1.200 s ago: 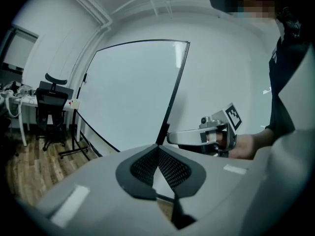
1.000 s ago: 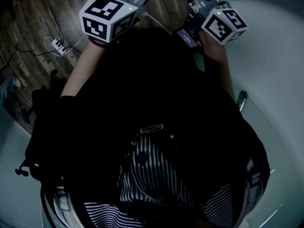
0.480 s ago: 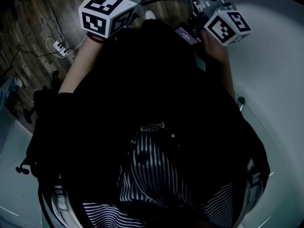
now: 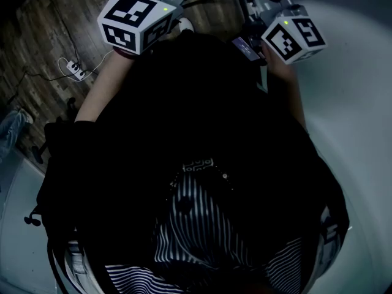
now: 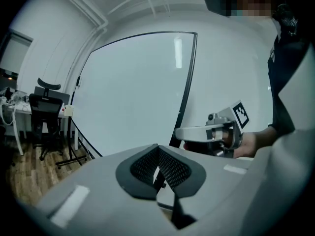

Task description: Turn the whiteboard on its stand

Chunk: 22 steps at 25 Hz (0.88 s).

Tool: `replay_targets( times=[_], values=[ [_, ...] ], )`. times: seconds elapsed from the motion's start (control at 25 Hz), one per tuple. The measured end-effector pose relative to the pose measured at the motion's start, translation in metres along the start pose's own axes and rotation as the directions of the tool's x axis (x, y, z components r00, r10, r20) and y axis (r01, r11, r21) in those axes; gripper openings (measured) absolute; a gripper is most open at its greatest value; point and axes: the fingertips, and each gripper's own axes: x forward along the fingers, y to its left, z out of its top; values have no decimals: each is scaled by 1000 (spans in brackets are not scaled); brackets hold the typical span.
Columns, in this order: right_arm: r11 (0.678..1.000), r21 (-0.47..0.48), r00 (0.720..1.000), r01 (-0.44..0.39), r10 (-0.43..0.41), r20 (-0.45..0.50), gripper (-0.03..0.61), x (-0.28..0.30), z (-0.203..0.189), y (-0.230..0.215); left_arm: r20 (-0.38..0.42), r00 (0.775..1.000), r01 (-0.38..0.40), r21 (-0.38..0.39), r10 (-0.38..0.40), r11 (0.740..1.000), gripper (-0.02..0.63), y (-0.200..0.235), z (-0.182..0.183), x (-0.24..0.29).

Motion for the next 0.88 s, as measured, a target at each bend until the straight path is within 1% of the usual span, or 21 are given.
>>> replay_targets(
  times=[0.12, 0.2, 0.32, 0.44, 0.6, 0.68, 0.88],
  values=[
    [1000, -11, 1000, -20, 20, -18, 2, -3, -14, -20, 22, 999, -29, -9, 29, 1000, 3, 7, -3, 25],
    [999, -29, 999, -35, 34, -26, 2, -11, -19, -33, 21, 999, -38, -13, 38, 999, 3, 5, -2, 45],
    [999, -28, 1000, -22, 21, -21, 2, -29, -9, -49, 19, 1000, -25, 5, 25, 1000, 3, -11, 13, 63],
    [1000, -7, 1000, -3, 3, -5, 2, -42, 3, -62, 38, 999, -11, 38, 10, 999, 3, -24, 32, 76],
    [1000, -26, 1000, 6, -6, 7, 2, -47, 16, -76, 60, 998, -8, 76, 4, 997, 3, -32, 45, 91],
    [1000, -24, 1000, 13, -12, 20, 6, -53, 16, -82, 62, 998, -8, 84, 3, 996, 3, -39, 42, 96],
    [999, 5, 998, 42, -42, 43, 53, -57, 6, -99, 35, 999, -24, 79, 21, 997, 3, -45, 22, 105]
  ],
)
